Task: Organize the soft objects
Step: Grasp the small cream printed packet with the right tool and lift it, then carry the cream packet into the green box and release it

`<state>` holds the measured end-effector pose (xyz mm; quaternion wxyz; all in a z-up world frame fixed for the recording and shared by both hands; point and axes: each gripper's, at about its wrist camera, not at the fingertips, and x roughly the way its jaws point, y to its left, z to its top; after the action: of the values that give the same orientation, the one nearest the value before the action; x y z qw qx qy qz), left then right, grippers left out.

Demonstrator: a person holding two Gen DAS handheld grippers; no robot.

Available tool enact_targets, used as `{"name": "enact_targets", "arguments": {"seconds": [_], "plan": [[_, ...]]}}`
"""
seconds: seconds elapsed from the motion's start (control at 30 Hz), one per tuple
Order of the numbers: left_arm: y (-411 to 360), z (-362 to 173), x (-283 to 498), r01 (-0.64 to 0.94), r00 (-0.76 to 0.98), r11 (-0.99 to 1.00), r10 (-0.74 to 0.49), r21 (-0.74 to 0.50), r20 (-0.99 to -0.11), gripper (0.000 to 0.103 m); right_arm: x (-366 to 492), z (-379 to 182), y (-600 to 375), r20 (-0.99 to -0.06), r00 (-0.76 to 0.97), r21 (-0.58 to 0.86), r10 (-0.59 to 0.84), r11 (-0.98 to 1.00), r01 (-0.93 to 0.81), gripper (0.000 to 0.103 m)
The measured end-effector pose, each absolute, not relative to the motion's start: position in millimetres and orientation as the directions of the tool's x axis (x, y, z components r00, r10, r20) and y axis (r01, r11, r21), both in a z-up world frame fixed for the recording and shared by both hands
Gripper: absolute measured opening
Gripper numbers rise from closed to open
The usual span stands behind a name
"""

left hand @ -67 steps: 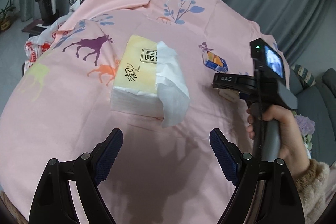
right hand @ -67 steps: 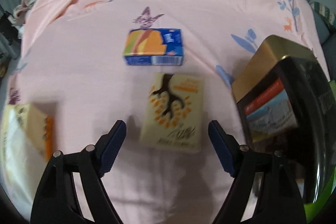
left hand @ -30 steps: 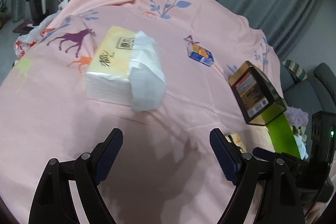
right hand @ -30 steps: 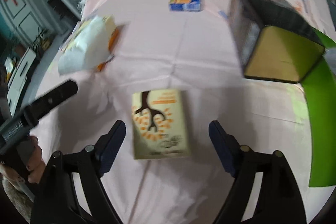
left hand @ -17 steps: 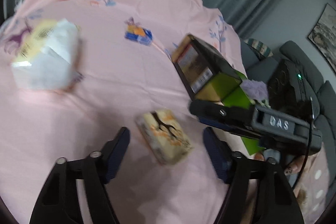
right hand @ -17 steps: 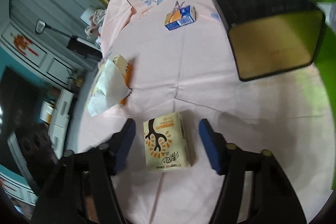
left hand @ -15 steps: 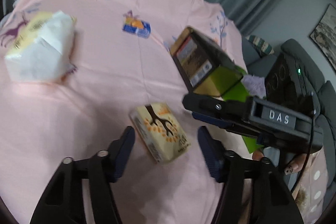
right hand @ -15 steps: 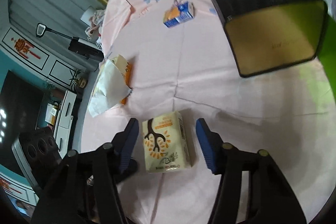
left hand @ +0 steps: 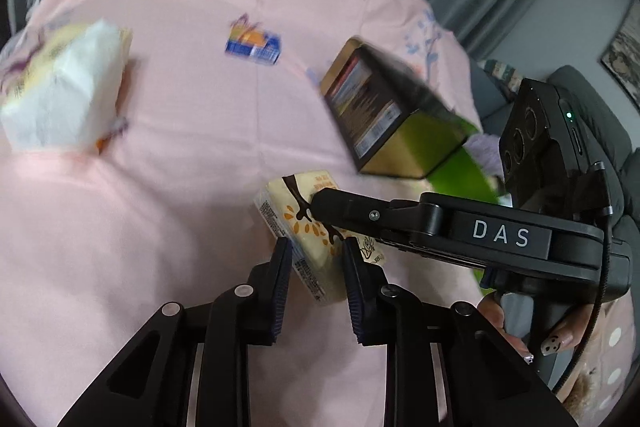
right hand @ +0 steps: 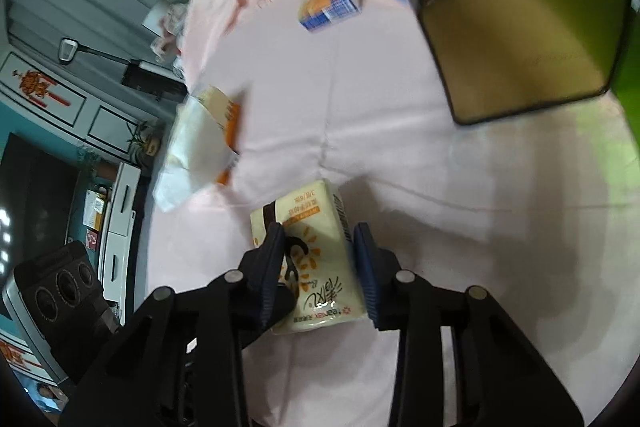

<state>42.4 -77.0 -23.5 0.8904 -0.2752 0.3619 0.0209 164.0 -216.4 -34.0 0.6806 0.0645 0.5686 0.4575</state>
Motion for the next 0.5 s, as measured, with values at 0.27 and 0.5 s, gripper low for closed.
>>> {"name": "enact_targets", "arguments": {"seconds": [0.27, 0.5], "plan": [[-115.3, 39.7, 50.7, -0.13, 0.818, 0.9, -0.14, -0.417, -0.558, 0.026, 163.0, 37.2, -263.7, -0.62, 0.134, 0.556, 0.773, 0.554, -0.62, 0.035], [-163.2, 74.2, 81.5, -0.014, 0.838, 0.924, -0.199, -0.383, -0.509, 0.026, 183.3, 67.8, -325.1, -0.549, 0.294, 0.541, 0.783, 0.6, -0.589, 0.036]]}}
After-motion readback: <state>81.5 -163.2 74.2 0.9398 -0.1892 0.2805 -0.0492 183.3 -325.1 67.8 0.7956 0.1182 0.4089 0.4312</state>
